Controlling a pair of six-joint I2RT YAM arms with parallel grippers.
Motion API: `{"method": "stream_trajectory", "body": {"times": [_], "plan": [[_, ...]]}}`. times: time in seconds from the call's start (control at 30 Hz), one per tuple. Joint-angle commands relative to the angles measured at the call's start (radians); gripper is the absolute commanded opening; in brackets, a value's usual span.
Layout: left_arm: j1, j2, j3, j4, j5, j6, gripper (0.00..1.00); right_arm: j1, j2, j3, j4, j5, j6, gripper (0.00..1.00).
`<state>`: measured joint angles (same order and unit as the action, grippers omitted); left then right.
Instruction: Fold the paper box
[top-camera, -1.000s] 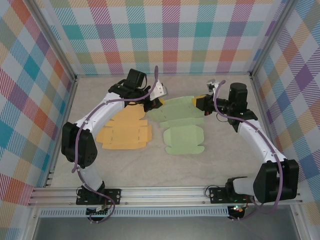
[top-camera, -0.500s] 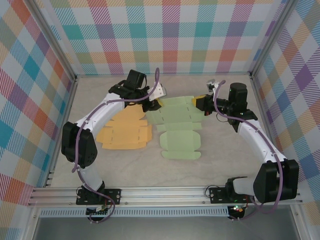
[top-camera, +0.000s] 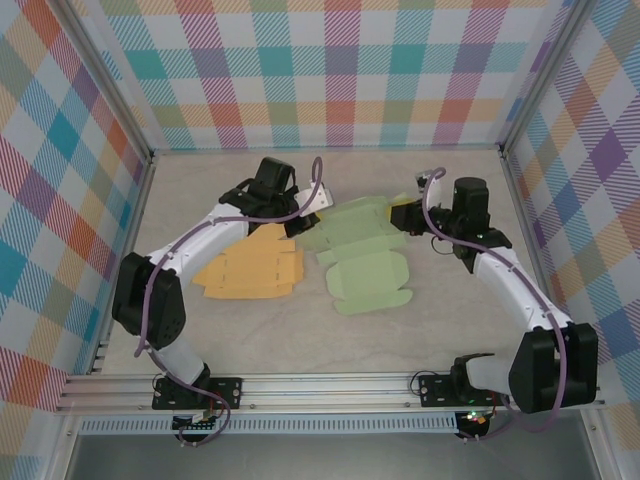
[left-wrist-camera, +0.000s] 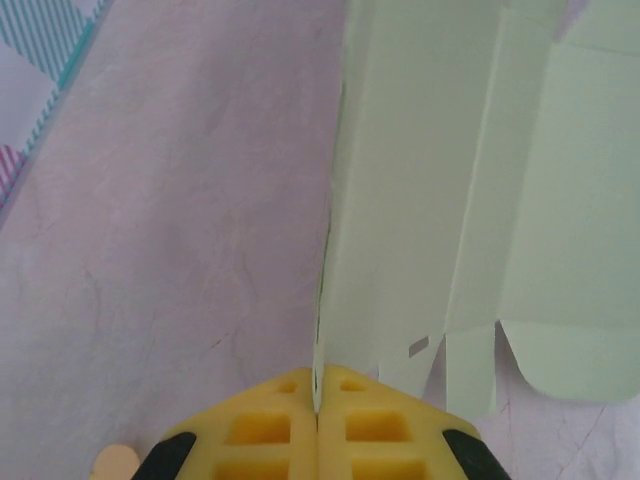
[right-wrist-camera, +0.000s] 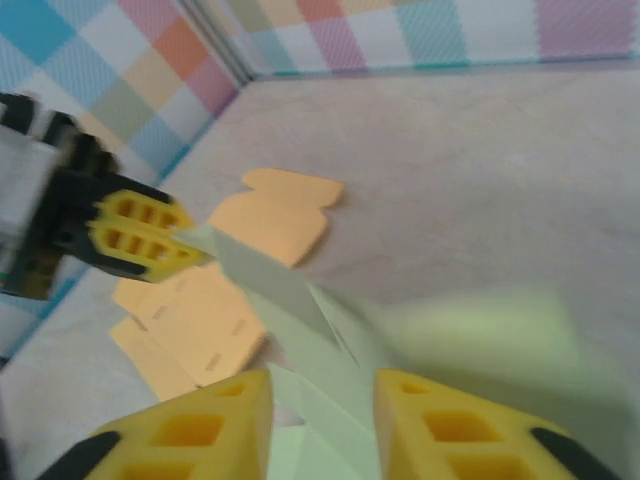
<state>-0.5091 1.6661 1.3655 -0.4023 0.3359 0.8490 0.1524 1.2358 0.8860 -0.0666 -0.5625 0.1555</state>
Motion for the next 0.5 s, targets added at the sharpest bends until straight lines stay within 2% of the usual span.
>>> {"method": "stream_trajectory", "body": {"times": [0.0,0.2,0.33,0.47], "plan": [[-0.021,-0.081,-0.061,0.112,-0.097,-0.027,0.0,-0.004,-0.056,-0.024,-0.077,0.132,0.096,0.52],[-0.083,-0.112,-0.147,0.174,-0.232,-0.004,0.0,-0.004,-0.108,0.024,-0.245,0.236,0.179,0.59],[-0.135,-0.053,-0.112,0.137,-0.316,0.035,0.0,-0.004,-0.134,0.085,-0.349,0.282,0.238,0.61],[-0.178,0.032,-0.063,0.102,-0.401,0.049,0.0,-0.004,-0.155,0.102,-0.38,0.303,0.286,0.62]]}}
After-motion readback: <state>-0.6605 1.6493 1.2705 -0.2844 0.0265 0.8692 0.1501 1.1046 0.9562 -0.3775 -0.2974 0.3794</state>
